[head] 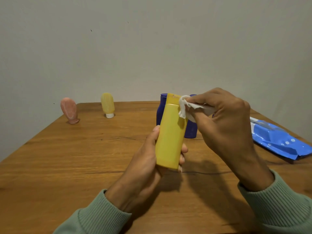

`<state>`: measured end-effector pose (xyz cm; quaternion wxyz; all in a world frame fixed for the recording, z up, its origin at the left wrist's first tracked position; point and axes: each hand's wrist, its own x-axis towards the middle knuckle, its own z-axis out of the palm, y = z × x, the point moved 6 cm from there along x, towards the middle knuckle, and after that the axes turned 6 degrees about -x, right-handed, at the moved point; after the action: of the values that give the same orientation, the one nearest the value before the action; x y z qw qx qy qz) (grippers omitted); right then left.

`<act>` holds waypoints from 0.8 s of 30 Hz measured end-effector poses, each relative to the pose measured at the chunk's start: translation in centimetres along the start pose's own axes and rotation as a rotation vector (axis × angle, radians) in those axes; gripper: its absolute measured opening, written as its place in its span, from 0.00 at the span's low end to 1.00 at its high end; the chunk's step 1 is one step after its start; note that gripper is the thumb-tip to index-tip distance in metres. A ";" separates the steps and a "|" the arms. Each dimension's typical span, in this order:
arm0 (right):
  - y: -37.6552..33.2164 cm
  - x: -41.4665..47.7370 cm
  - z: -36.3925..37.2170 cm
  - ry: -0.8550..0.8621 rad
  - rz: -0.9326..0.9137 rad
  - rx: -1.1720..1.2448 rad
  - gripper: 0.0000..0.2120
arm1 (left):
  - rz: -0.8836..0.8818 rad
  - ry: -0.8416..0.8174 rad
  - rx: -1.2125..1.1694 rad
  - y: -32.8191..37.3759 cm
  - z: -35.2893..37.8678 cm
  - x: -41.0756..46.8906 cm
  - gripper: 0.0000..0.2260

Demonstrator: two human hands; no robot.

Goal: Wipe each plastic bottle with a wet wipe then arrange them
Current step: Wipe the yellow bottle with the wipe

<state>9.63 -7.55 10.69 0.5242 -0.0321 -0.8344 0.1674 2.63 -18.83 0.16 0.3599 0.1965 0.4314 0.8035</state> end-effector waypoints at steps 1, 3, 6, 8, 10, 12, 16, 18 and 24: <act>0.1 0.0 0.0 -0.013 0.006 0.008 0.08 | 0.006 -0.006 -0.025 0.1 0.0 0.0 0.26; 0.1 0.0 0.2 -0.071 0.007 0.041 0.08 | 0.014 -0.011 -0.066 0.2 0.0 0.0 0.24; -0.2 -0.1 0.8 -0.151 0.001 0.086 0.08 | 0.002 -0.040 -0.112 0.3 0.1 -0.2 0.25; 0.0 0.0 0.6 -0.100 0.018 0.094 0.08 | -0.035 -0.069 -0.119 0.1 0.1 -0.2 0.26; 0.4 0.1 0.1 -0.026 0.041 0.099 0.09 | -0.076 -0.097 -0.111 -0.3 0.2 -0.2 0.28; 0.5 0.2 -0.2 0.001 0.051 0.103 0.10 | -0.092 -0.120 -0.114 -0.4 0.4 -0.2 0.28; 0.4 0.2 0.2 -0.052 0.058 0.130 0.06 | -0.081 -0.124 -0.141 -0.2 0.4 -0.2 0.28; 0.5 0.3 0.1 -0.050 0.074 0.135 0.06 | -0.089 -0.126 -0.120 -0.1 0.3 -0.1 0.28; 0.7 0.4 -0.9 0.036 0.101 0.128 0.07 | -0.108 -0.109 -0.062 -0.3 0.4 -0.2 0.29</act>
<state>10.13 -6.53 11.19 0.5311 -0.0438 -0.8097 0.2460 3.15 -18.70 0.13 0.4316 0.2053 0.3961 0.7840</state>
